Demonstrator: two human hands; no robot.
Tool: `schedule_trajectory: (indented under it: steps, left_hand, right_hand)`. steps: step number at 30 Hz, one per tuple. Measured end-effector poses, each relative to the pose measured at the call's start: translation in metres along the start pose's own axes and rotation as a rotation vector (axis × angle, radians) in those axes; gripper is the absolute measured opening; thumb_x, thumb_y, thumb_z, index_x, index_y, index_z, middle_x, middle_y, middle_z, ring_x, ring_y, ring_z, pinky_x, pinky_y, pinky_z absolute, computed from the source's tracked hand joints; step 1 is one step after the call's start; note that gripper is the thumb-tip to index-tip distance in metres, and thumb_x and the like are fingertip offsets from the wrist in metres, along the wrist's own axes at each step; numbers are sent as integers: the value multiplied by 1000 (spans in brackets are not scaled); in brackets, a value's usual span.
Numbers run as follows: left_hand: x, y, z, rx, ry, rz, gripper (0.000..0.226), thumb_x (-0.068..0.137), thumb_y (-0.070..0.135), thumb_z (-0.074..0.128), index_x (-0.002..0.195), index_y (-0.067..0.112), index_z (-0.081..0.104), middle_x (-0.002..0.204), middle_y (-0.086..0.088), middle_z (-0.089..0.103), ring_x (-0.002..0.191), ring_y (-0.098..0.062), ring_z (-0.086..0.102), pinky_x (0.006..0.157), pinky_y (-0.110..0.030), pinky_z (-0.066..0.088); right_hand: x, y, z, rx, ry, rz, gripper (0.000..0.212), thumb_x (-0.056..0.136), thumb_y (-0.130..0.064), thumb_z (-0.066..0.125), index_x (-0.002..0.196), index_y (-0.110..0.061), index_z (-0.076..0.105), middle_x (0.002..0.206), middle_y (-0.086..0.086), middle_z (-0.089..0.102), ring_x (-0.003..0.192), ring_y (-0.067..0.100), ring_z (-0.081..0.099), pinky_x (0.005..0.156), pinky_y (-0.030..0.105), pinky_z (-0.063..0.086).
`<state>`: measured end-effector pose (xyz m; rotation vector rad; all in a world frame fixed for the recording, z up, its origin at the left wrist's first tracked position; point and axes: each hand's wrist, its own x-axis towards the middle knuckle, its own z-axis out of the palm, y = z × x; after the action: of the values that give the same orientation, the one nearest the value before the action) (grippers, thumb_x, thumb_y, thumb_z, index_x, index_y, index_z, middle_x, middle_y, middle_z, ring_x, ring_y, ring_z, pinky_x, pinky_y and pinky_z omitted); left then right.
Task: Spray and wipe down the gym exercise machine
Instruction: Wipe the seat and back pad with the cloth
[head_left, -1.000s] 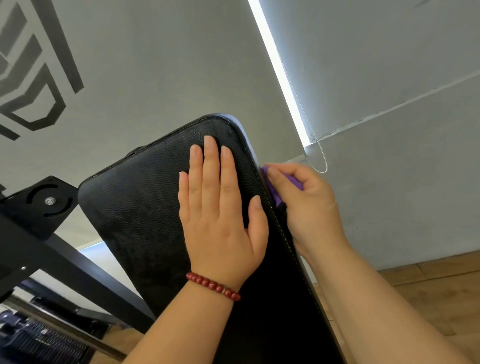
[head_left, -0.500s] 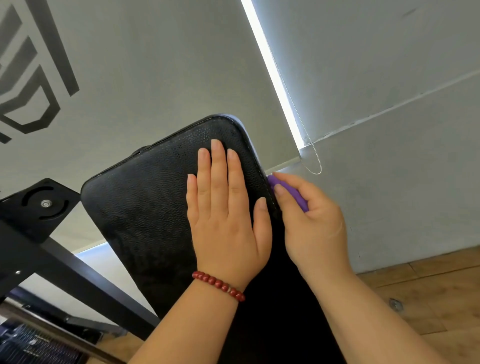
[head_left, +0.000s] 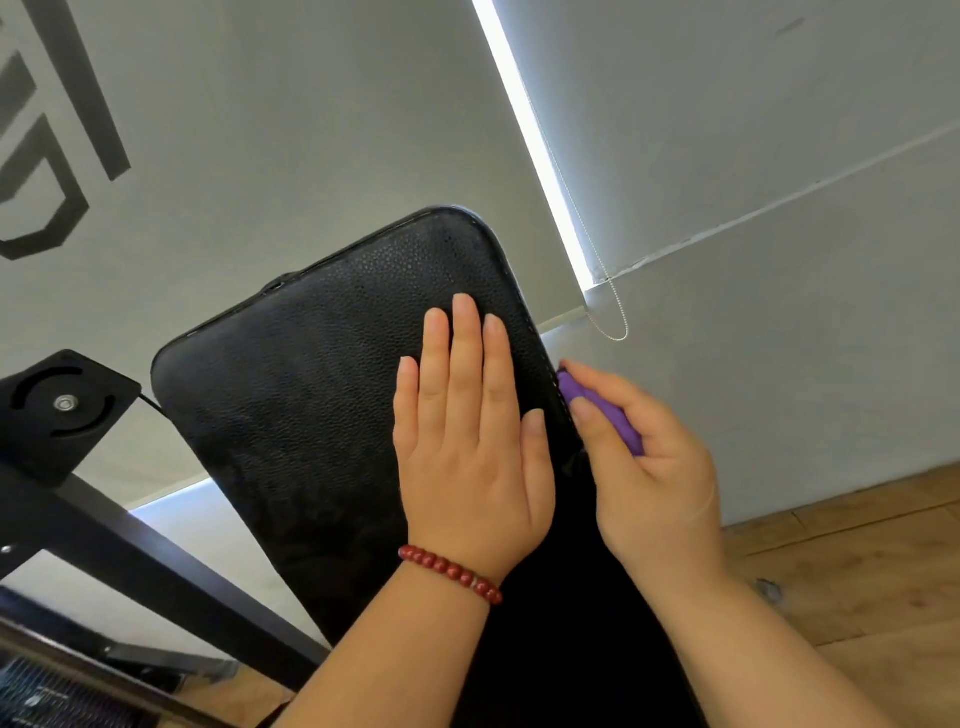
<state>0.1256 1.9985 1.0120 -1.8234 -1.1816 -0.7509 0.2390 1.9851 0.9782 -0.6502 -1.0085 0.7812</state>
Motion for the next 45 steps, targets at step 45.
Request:
schedule_trajectory:
  steps: [45]
  left_hand:
    - [-11, 13, 9, -18, 39, -44, 60, 99, 31, 29, 148, -2, 18, 156, -14, 14, 149, -26, 7, 120, -46, 7]
  right_hand:
    - [24, 42, -12, 280, -97, 420, 32, 91, -10, 62, 83, -36, 78, 95, -3, 76, 93, 13, 69, 95, 38, 51]
